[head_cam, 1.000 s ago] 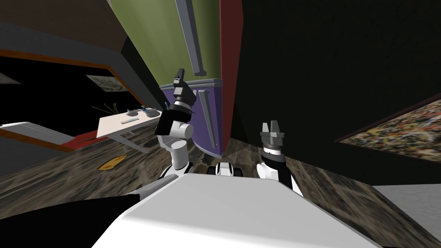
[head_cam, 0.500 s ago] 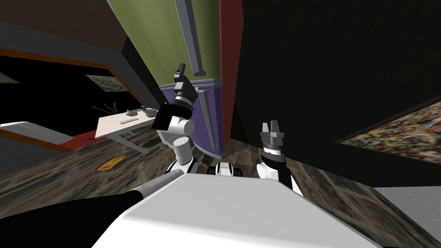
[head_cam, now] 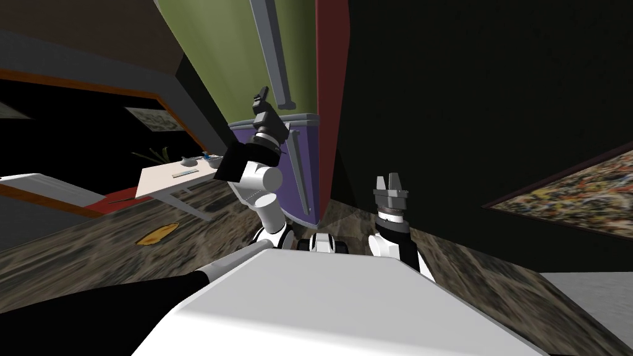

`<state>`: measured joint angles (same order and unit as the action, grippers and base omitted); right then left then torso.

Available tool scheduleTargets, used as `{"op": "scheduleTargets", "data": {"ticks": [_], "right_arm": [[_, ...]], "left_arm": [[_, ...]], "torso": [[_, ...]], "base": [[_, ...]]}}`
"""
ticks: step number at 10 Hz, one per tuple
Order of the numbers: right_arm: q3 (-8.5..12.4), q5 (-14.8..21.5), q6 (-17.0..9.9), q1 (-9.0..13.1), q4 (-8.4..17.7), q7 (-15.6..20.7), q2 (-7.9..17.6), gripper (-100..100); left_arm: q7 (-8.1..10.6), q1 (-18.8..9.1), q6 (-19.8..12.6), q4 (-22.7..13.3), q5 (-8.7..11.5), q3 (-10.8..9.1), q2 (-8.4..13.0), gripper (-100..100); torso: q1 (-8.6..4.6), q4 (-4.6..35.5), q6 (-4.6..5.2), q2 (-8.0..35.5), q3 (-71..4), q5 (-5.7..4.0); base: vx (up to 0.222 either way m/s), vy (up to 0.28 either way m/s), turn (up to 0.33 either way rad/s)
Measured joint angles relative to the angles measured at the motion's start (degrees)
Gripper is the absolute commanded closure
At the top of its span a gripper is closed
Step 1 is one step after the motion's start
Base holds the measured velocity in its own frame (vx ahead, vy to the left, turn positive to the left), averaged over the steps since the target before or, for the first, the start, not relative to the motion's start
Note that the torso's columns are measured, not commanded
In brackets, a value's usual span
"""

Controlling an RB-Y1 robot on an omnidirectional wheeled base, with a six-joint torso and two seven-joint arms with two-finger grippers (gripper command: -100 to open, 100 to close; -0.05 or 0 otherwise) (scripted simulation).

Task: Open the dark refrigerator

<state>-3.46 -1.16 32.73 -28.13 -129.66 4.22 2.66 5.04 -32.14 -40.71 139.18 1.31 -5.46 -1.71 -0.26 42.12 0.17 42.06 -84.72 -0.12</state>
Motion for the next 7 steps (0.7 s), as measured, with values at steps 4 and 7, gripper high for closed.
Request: {"op": "scheduleTargets", "data": {"ticks": [4,7], "right_arm": [[0.0,0.0,0.0,0.0,0.0,0.0,0.0,0],[0.0,0.0,0.0,0.0,0.0,0.0,0.0,0]], "left_arm": [[0.26,-2.7,-3.2,0.7,-0.2,-0.84,0.0,-100],[0.42,-5.1,-5.7,1.5,-0.7,-1.27,-0.2,100]], "torso": [[0.25,0.1,-0.11,0.0,-0.1,0.08],[0.28,0.0,-0.10,0.0,-0.1,0.13]], "base": [[0.052,0.002,0.018],[0.024,0.003,-0.001]]}}
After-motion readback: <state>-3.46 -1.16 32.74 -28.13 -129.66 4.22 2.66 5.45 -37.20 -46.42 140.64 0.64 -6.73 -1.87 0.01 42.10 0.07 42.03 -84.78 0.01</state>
